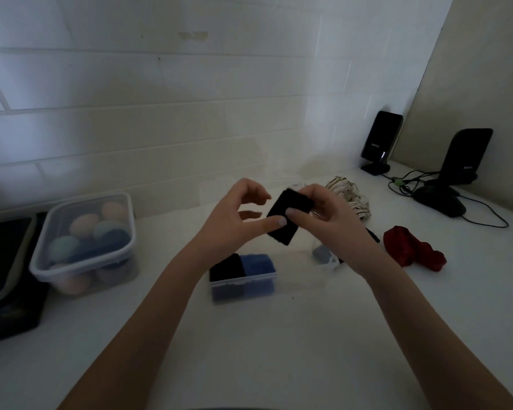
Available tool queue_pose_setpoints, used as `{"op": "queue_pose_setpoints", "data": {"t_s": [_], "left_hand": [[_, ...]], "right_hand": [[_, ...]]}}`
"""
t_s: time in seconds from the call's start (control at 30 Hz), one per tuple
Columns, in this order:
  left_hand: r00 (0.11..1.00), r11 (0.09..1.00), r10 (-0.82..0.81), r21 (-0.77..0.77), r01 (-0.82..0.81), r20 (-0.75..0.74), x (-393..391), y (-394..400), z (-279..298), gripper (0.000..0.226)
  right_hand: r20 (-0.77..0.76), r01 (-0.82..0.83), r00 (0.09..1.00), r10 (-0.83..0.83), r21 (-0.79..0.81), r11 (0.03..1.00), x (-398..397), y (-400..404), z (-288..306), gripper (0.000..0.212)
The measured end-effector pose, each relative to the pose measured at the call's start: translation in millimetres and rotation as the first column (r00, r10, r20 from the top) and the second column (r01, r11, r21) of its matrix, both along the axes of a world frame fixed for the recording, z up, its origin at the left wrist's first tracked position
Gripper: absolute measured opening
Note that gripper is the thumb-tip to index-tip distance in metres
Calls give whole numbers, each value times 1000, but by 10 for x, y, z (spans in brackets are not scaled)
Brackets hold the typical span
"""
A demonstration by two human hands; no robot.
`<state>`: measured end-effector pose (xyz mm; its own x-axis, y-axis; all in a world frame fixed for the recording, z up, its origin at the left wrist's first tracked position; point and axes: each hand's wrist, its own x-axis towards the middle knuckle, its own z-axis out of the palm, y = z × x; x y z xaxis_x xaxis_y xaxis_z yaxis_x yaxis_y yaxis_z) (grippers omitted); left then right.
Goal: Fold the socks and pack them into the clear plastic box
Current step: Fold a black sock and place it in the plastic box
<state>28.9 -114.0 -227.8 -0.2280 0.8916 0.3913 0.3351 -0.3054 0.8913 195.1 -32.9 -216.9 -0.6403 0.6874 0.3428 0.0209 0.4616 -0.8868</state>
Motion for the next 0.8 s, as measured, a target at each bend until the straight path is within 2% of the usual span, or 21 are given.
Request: {"op": "queue_pose_setpoints", "data": {"t_s": [0.1,0.23,0.4,0.47,0.67,0.8], "left_hand": [[997,992,-53,-110,59,59,-17,13,-18,45],[988,982,-72,-162,94,135,17,28,-40,20],[971,980,-45,-177,89,237,64,32,-24,9],[968,980,-29,-183,76,249,78,35,-28,11],[932,948,-107,-247,201,346,136,11,-8,21],[973,950,-85,-277,144,213,140,20,-49,19]], "right_hand": [[-140,-147,983,117,-231,962,9,-16,22,25],[-161,-134,982,93,-262,956,-14,-29,42,38],[-165,-118,984,74,-276,954,-26,-10,36,23],[-151,-104,986,67,-256,961,-32,-8,38,22],[-59,145,987,-147,-35,989,-115,-17,-4,19],[11,155,988,-155,-10,988,-139,-33,-35,19]]}}
